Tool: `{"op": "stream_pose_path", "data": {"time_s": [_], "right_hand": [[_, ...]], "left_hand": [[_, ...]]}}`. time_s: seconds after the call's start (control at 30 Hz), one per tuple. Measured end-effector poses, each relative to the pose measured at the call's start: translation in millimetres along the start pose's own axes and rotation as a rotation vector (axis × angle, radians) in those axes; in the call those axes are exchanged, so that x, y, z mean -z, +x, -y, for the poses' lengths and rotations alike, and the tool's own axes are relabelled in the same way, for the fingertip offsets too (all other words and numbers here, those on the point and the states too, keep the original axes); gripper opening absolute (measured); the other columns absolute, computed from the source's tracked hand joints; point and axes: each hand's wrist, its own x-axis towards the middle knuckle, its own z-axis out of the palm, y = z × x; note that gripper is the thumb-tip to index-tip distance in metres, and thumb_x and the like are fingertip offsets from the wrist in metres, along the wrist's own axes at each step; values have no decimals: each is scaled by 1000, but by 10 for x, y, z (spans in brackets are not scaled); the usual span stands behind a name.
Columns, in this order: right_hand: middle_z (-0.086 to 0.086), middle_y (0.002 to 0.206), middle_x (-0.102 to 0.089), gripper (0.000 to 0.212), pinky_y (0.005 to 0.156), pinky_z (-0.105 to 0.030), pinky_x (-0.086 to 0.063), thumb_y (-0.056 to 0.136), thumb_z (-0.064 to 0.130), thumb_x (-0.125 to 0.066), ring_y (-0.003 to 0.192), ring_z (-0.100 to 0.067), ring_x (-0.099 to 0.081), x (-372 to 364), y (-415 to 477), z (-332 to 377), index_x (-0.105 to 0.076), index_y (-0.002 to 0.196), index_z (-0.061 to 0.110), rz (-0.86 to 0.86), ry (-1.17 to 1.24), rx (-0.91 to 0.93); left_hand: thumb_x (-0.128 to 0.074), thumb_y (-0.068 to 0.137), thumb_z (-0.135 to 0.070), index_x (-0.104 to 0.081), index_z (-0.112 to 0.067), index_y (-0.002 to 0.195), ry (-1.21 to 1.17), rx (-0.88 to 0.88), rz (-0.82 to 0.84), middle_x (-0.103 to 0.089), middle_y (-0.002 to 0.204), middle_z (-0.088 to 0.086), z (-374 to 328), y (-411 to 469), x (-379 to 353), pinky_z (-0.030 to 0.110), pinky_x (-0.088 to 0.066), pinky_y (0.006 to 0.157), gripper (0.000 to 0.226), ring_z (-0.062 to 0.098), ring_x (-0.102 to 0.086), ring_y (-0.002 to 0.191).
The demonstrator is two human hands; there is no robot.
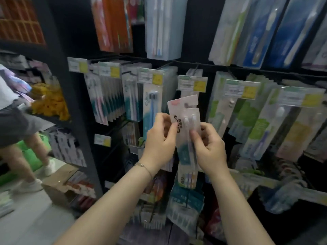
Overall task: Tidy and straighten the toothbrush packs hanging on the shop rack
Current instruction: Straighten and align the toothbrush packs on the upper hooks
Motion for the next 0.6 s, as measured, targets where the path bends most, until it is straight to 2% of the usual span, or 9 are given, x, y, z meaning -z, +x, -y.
{"op": "stream_pose_path", "data": {"time_s": [0.1, 0.17, 0.27, 0.37, 0.43, 0.5, 0.6], "right_hand": [[12, 88, -69, 10, 72, -46, -57, 98, 33, -56, 79, -9, -66, -312, -36, 92, -62, 105, 29, 5, 22, -8], [14, 89, -68, 10, 72, -45, -57, 98, 34, -56, 79, -8, -66, -512, -47, 140, -61, 105, 30, 35, 14, -10], [12, 89, -69, 10, 68, -41, -59, 97, 33, -58, 75, -6, -67, -787, -17, 183, -57, 107, 29, 95, 22, -26], [13, 92, -69, 14, 68, -37, -60, 96, 32, -59, 76, -3, -68, -1058, 75, 187, -54, 109, 30, 166, 11, -23], [11, 88, -69, 14, 67, -43, -59, 96, 34, -59, 72, -8, -67, -1270, 178, 183, -53, 109, 34, 223, -7, -15], [9, 85, -68, 14, 67, -46, -57, 96, 38, -57, 70, -13, -66, -1506, 307, 180, -53, 110, 39, 275, -29, -3], [11, 83, -65, 20, 65, -37, -54, 95, 40, -57, 71, -10, -62, -1856, 533, 174, -55, 114, 37, 329, -65, 14]], "left_hand": [[-56, 99, -25, -54, -24, 97, 34, 50, 26, -69, 86, -2, 132, -52, 300, 42, -57, 66, 4, 14, -64, 69], [-55, 100, -24, -58, -20, 99, 48, 68, 33, -70, 90, -2, 229, -64, 474, 43, -57, 67, 5, 12, -64, 69], [-55, 101, -22, -61, -20, 98, 41, 89, -17, -71, 94, -5, 388, -28, 697, 37, -56, 64, 7, 10, -65, 74], [-54, 100, -24, -60, -26, 96, 51, 123, -75, -71, 94, -5, 585, 37, 896, 46, -58, 67, 7, 17, -68, 81], [-54, 101, -24, -60, -24, 97, 47, 146, -121, -71, 94, -3, 706, 103, 1042, 45, -58, 71, 7, 18, -69, 84], [-54, 101, -22, -59, -19, 97, 40, 182, -160, -71, 90, 0, 808, 199, 1204, 41, -56, 66, 8, 19, -67, 79], [-53, 101, -24, -56, -10, 94, 68, 241, -227, -67, 84, 15, 1027, 370, 1431, 51, -52, 62, 16, 33, -61, 71]]}}
